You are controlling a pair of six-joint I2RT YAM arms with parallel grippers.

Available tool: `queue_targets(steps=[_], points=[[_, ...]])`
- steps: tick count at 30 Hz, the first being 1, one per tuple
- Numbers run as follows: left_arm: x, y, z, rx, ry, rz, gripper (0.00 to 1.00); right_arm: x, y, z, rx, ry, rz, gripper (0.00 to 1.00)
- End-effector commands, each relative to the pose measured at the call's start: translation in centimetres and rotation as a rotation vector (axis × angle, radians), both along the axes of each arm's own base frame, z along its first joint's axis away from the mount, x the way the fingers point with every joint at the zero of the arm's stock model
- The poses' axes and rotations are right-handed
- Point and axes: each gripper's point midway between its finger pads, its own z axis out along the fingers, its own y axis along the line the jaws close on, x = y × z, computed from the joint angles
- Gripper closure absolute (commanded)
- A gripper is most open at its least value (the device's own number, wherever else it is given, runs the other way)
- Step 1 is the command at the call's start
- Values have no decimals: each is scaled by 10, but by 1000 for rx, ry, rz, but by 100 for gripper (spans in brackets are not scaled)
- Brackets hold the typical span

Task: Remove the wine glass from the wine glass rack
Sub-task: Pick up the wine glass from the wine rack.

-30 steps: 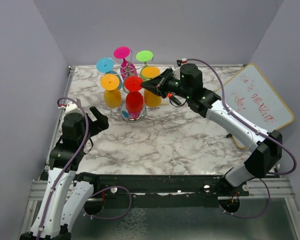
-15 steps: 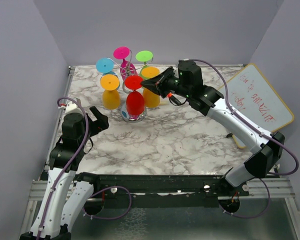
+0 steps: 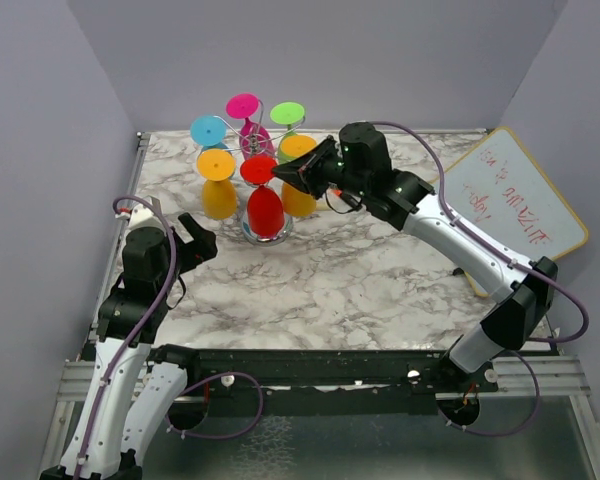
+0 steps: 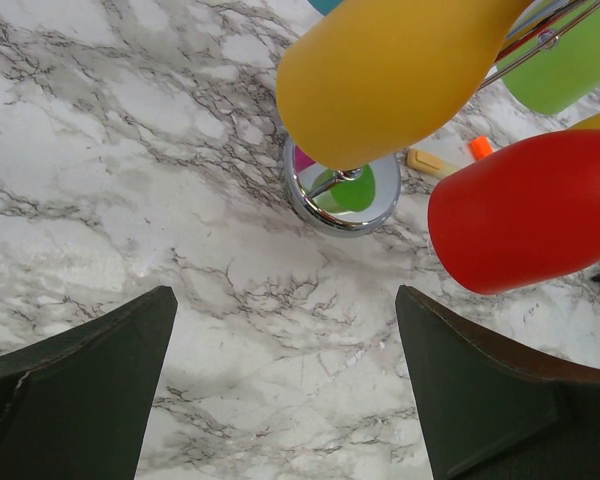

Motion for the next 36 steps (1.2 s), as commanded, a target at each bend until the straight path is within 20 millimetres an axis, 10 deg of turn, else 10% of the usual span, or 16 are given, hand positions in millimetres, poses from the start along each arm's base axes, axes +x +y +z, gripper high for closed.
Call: queue_targets(steps=[1,36], points=[[0,1,5,0,-25,0,8,3,6,7,-2,-7,-22,100],[8,-2,12,-34,-37,17,6,-25,6,27,56,-87,12,100]])
